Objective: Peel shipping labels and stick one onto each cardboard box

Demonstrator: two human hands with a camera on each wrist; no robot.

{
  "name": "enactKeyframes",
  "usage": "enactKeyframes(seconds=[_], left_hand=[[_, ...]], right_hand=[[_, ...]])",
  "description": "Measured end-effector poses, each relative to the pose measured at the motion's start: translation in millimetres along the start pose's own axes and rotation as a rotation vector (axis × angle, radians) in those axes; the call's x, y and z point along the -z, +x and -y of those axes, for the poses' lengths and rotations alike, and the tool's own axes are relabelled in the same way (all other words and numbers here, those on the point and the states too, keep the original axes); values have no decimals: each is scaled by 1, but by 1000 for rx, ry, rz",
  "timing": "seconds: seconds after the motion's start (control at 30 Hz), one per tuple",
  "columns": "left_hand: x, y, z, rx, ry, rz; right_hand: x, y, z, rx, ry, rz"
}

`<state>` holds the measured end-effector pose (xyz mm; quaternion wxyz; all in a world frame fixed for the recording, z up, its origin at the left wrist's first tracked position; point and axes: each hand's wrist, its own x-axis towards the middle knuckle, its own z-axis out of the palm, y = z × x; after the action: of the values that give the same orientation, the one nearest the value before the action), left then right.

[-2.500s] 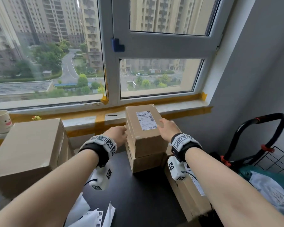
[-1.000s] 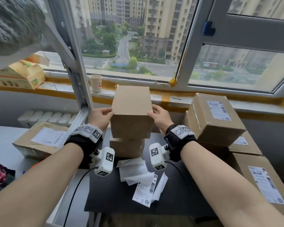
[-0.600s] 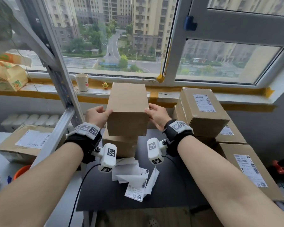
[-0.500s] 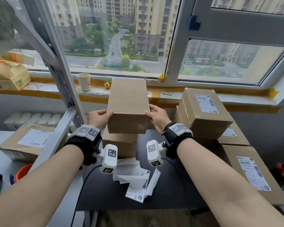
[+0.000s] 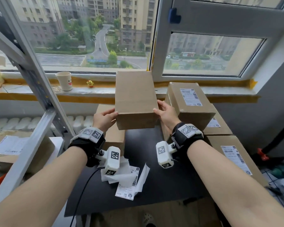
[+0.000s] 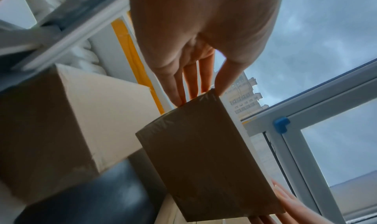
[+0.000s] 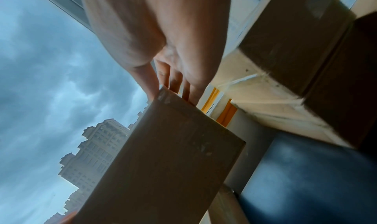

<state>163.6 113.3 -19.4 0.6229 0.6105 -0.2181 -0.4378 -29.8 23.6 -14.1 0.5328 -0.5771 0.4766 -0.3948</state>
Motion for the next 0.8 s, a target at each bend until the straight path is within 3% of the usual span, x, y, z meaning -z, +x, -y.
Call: enactKeyframes(seconds=[0.2,0.6,0.8], left_hand=[[-20,-4,37,85,-7,103],[-15,-23,105,214,66,117],[-19,-14,137,191,137,122]], right_hand=[[40,-18,-15,-17,-1,-11],[49,-36,-88,-141,-139,33],[53,-28,-121,-222,-211,57]])
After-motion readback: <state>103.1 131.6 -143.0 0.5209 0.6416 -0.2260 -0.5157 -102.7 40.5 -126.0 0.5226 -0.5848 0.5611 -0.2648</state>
